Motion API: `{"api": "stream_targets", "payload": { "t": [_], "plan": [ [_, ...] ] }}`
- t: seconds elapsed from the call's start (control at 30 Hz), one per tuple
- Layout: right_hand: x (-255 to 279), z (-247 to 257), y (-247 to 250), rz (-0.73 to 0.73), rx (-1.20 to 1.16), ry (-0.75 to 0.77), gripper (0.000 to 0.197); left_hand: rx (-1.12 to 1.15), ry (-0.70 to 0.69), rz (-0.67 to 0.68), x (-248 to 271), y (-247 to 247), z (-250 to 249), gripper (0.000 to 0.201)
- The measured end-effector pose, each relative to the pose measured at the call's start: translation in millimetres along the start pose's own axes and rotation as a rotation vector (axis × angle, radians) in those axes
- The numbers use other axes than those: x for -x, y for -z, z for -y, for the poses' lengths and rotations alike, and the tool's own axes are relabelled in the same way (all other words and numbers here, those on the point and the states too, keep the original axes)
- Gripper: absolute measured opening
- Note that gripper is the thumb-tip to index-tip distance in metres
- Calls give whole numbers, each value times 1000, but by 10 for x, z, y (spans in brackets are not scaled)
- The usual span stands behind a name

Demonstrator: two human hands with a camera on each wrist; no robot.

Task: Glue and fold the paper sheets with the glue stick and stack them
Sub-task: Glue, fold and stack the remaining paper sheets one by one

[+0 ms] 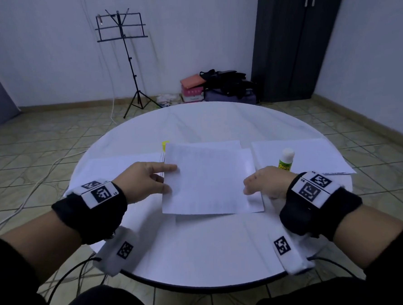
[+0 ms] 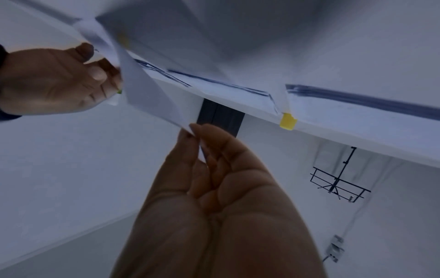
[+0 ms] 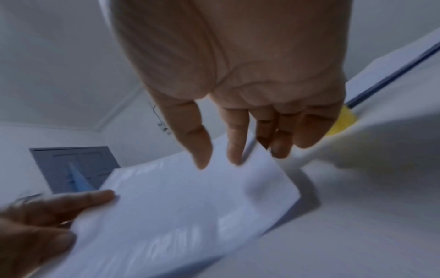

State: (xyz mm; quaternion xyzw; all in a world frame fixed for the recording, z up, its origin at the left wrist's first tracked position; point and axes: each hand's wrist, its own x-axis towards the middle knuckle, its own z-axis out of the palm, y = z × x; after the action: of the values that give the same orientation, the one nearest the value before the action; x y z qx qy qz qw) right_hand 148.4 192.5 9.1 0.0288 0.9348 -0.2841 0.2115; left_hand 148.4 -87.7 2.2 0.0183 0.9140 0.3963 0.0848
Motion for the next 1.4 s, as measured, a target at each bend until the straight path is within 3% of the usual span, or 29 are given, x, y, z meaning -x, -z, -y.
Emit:
{"api": "stream_targets", "payload": {
  "t": [0.2, 0.33, 0.43, 0.47, 0.53, 0.57, 0.63, 0.77, 0.9, 1.13, 1.23, 1.4],
  "plan": [
    [-246, 224, 15, -142, 10, -14, 50, -59, 40, -87, -385, 6, -96, 43],
    [-537, 380, 86, -95, 105, -30, 62, -241, 65, -24, -822, 2, -202, 63],
    [-767, 481, 125, -94, 205, -73, 59, -365, 132, 65, -1104, -58, -214, 84],
    [-813, 504, 137, -86, 250, -86, 53, -401, 156, 94, -1184, -86, -212, 90],
    [-897, 531, 168, -73, 335, -91, 19, -503, 189, 138, -1306, -149, -222, 102],
    [-928, 529, 182, -61, 364, -86, 18, -562, 201, 159, -1344, -178, -239, 106],
    [-1010, 511, 181, -39, 448, -94, 34, -658, 219, 195, -1405, -222, -275, 113],
    [-1202, 519, 187, -18, 488, -167, 40, -751, 231, 221, -1536, -283, -242, 130],
    [-1277, 513, 188, 22, 492, -157, 38, -752, 227, 194, -1511, -294, -275, 111],
    [-1213, 512, 140, -17, 539, -97, 32, -817, 225, 217, -1412, -310, -321, 59],
    [-1140, 529, 91, -41, 608, -87, 28, -845, 202, 195, -1344, -348, -343, 57],
    [-926, 531, -2, -42, 569, -61, 32, -894, 148, 150, -1176, -460, -421, 74]
  ]
}}
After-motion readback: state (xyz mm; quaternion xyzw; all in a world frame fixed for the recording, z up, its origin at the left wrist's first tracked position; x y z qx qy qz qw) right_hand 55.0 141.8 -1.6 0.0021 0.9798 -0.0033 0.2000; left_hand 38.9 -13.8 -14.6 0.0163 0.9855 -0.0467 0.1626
